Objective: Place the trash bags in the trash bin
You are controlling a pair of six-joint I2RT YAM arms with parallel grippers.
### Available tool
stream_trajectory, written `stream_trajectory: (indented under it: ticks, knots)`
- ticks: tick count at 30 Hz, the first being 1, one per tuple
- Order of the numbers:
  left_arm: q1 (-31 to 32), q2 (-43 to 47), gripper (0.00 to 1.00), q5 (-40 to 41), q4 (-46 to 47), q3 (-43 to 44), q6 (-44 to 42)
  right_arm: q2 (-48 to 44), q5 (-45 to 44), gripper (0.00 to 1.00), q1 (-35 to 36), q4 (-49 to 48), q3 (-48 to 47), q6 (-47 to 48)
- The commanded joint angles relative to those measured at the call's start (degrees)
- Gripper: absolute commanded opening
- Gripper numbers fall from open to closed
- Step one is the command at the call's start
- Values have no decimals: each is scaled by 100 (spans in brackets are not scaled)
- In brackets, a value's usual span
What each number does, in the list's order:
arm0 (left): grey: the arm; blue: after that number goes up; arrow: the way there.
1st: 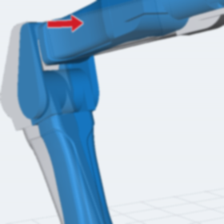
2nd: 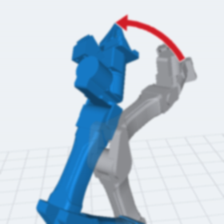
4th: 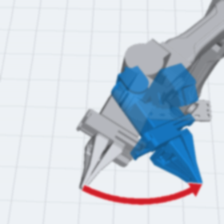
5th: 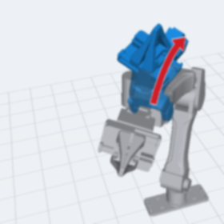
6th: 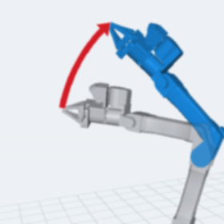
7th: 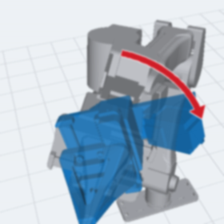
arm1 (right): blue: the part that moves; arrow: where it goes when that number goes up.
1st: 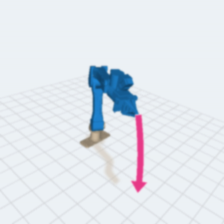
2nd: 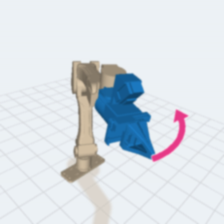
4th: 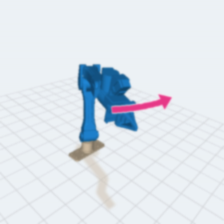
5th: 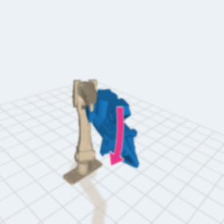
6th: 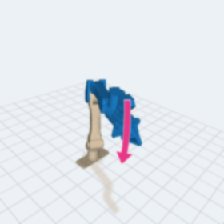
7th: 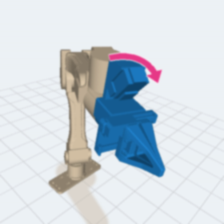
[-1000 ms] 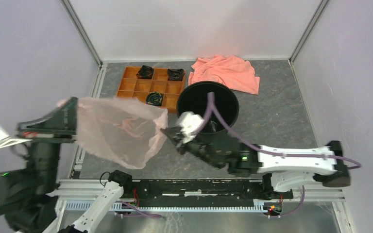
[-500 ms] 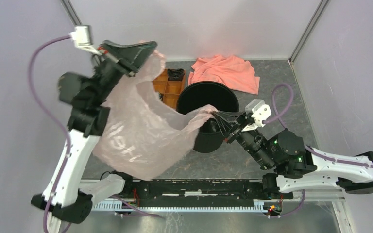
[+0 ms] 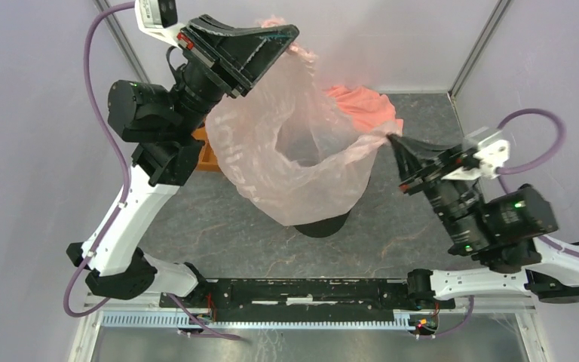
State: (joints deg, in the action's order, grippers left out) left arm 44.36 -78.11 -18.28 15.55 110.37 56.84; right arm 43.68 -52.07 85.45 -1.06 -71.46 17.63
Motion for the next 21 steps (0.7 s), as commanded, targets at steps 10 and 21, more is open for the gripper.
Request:
stream_trajectory:
  ticks: [10, 21]
  knots:
    - [109, -377, 2, 445, 71, -282, -524, -363, -653, 1, -1, -640, 227, 1231]
    - [452, -1388, 2, 390, 142, 742, -749, -676, -1142, 1, -2, -1151, 427, 1784]
